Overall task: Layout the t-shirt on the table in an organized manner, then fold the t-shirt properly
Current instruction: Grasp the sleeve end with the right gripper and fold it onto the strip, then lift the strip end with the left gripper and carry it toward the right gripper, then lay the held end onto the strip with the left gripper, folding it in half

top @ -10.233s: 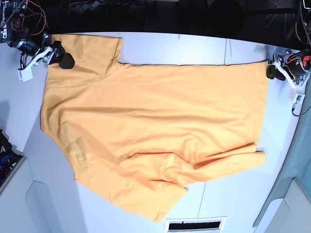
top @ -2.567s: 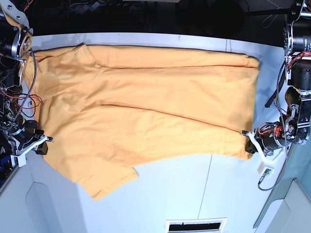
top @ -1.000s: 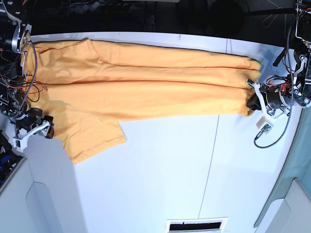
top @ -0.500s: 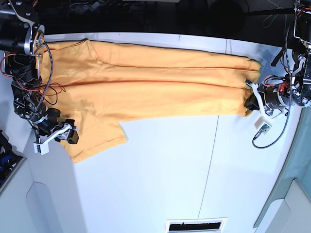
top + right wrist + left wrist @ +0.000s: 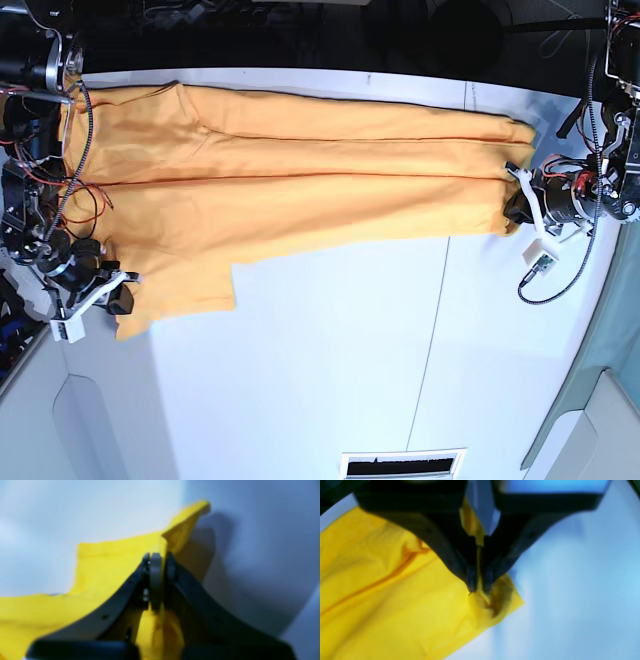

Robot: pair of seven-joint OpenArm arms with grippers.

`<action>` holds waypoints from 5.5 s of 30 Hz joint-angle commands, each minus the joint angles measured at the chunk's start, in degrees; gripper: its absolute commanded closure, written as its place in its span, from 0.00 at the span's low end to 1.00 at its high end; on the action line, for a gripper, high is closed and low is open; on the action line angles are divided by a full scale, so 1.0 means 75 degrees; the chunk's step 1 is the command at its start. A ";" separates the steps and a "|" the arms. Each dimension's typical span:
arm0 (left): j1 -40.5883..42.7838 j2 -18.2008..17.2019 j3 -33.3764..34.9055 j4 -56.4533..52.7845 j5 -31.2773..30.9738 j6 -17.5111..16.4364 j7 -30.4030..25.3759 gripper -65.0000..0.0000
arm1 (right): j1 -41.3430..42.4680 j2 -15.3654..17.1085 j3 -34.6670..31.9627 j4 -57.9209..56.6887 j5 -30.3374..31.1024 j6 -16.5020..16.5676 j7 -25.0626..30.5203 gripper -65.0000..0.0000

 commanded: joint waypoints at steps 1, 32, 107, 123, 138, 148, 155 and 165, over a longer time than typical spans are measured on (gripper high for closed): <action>-0.0047 -0.0230 -0.0067 0.0256 -0.0108 -0.0029 -0.0114 1.00 | -0.0157 0.0201 0.0140 0.0627 0.0291 0.0070 -0.0149 1.00; 0.0726 -0.0463 -0.0166 0.1227 -0.0682 0.0664 0.0743 0.64 | -0.5933 -0.0437 0.3110 0.5088 0.3200 0.0006 -0.1582 0.45; 0.1789 0.1524 -0.2267 0.1274 -0.0831 0.0055 0.0574 1.00 | -0.5045 -0.0831 0.2267 0.4130 0.1935 -0.0221 -0.0988 0.45; 0.1719 0.2509 0.0475 0.2978 0.0154 0.0583 0.0052 1.00 | -0.5045 -0.0828 0.2267 0.4130 0.1906 -0.0221 -0.0991 0.45; 0.0708 0.4039 0.1667 0.2973 0.1224 0.1460 0.0079 1.00 | -0.5047 -0.0831 0.2267 0.4130 0.1906 -0.0221 -0.1052 0.45; 0.0335 0.5036 0.2489 0.1909 0.1775 0.1763 -0.0405 1.00 | -0.5045 -0.0828 0.2264 0.4130 0.1909 -0.0221 -0.1070 0.45; -0.0455 0.5741 0.2486 0.0609 0.1967 0.1824 -0.0577 0.51 | -0.5047 -0.0778 0.2267 0.4130 0.2124 -0.0221 -0.1107 0.45; -0.0586 0.5797 0.2929 0.0370 0.1964 0.1568 -0.0367 0.49 | -0.5045 -0.0583 0.3040 0.5068 0.2970 -0.0102 -0.1626 0.45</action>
